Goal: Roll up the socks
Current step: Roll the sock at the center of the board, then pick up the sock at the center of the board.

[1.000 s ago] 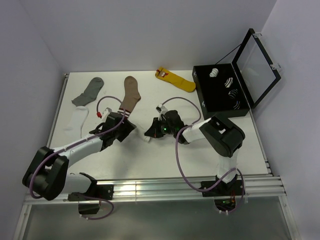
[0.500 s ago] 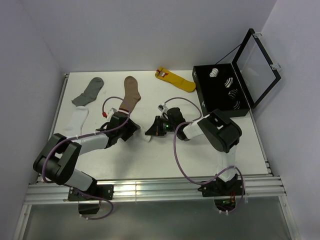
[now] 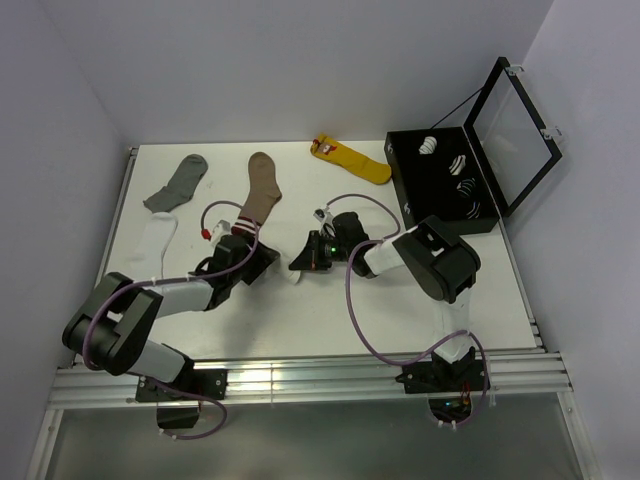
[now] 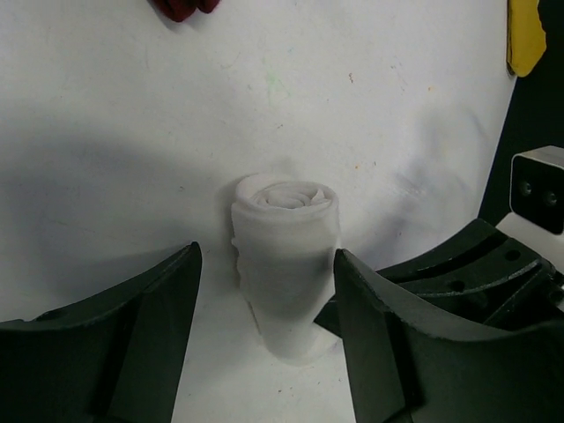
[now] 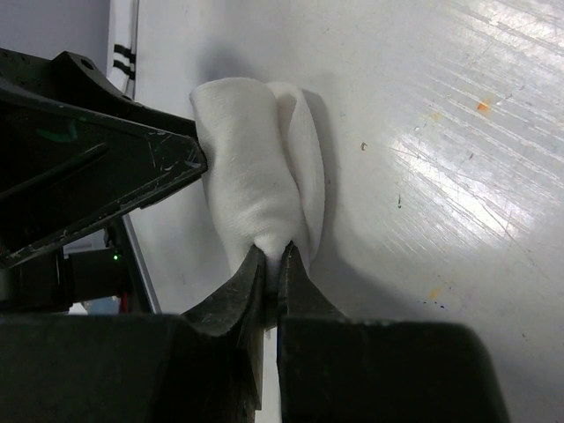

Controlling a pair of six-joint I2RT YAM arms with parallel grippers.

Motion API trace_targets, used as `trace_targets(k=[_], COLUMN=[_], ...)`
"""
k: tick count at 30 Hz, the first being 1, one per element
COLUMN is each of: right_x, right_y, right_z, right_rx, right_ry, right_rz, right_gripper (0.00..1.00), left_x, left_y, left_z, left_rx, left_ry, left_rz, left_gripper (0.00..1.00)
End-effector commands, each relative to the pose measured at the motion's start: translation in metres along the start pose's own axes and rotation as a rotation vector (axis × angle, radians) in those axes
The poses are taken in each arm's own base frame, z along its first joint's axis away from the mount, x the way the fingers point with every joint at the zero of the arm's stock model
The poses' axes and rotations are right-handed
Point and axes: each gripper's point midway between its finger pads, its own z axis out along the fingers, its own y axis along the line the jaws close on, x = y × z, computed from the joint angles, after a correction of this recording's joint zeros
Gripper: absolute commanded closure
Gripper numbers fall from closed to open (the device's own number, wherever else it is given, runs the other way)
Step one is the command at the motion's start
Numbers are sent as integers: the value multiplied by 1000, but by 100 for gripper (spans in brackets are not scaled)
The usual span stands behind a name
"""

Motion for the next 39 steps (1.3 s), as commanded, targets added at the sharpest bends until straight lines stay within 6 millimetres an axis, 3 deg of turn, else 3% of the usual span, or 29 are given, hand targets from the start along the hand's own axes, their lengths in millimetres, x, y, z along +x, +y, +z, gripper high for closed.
trace_targets(k=[1, 9, 18, 24, 35, 39], right_x=[25, 24, 25, 25, 25, 23], right_y=[-30, -31, -32, -32, -33, -33], right_z=[0, 0, 0, 0, 2, 2], right_rx=[99, 110, 110, 109, 105, 109], right_ry=[79, 82, 86, 90, 100, 100], right_rz=[58, 61, 64, 68, 82, 83], right_gripper=[100, 100, 100, 100, 100, 100], left_x=[-13, -18, -21, -16, 6, 10], left_y=[-27, -34, -29, -21, 0, 8], left_z=[-5, -14, 0, 16, 30, 29], left_rx=[120, 205, 161, 124, 76, 50], left_ry=[-60, -99, -87, -47, 37, 49], left_rz=[27, 38, 67, 75, 55, 52], left_gripper=[33, 23, 22, 28, 41, 57])
